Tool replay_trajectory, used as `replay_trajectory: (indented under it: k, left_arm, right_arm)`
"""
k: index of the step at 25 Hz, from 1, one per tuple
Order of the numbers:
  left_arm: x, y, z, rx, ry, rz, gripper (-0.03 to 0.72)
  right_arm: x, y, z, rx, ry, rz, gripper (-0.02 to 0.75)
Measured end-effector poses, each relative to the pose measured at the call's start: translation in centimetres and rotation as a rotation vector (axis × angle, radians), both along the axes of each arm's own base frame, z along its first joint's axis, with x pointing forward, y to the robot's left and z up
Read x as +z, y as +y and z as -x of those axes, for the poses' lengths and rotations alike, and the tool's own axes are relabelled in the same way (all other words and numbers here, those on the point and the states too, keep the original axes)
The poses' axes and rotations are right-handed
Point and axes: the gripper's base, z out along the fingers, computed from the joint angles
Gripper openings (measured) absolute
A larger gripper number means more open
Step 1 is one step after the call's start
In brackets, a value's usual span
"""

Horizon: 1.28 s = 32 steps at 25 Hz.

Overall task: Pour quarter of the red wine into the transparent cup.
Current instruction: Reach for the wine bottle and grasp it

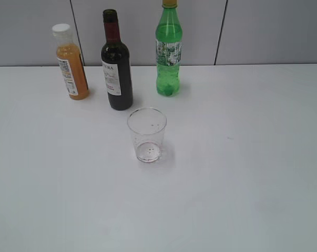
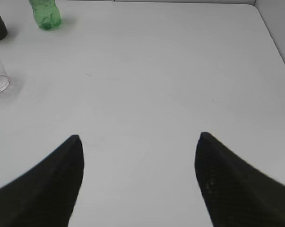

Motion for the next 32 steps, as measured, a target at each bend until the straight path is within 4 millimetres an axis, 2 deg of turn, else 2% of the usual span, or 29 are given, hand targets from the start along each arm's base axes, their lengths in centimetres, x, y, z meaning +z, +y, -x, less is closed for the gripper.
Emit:
replay_trajectory:
  k: [2,6,12,15,22,27,32]
  left_arm:
    - [0.6,0.0,-1.3,0.000,-0.032,-0.011,0.673]
    - [1.6,-0.7,-5.1,-0.034,-0.066,0.014,0.669]
    - [1.2,-0.9,-10.7,-0.013,-0.072,0.006,0.655]
    - [0.3,-1.3,-13.1,-0.010,-0.047,-0.035,0.650]
    - [-2.3,-4.3,-17.2,-0.055,-0.040,-0.117,0.638]
    - [-4.3,-5.7,-20.1,-0.011,-0.058,-0.015,0.630]
    - [-6.9,-7.1,-22.6,-0.051,-0.100,0.025,0.624]
  right_arm:
    - [0.0,0.0,0.0,0.000,-0.001,0.000,0.585]
    - [0.0,0.0,0.0,0.000,-0.001,0.000,0.585]
    - [0.0,0.0,0.0,0.000,-0.001,0.000,0.585]
    - [0.0,0.0,0.0,0.000,-0.001,0.000,0.585]
    - [0.0,0.0,0.0,0.000,-0.003,-0.001,0.585]
    - [0.0,0.0,0.0,0.000,-0.003,-0.001,0.585]
    - [0.0,0.0,0.0,0.000,-0.003,-0.001,0.585]
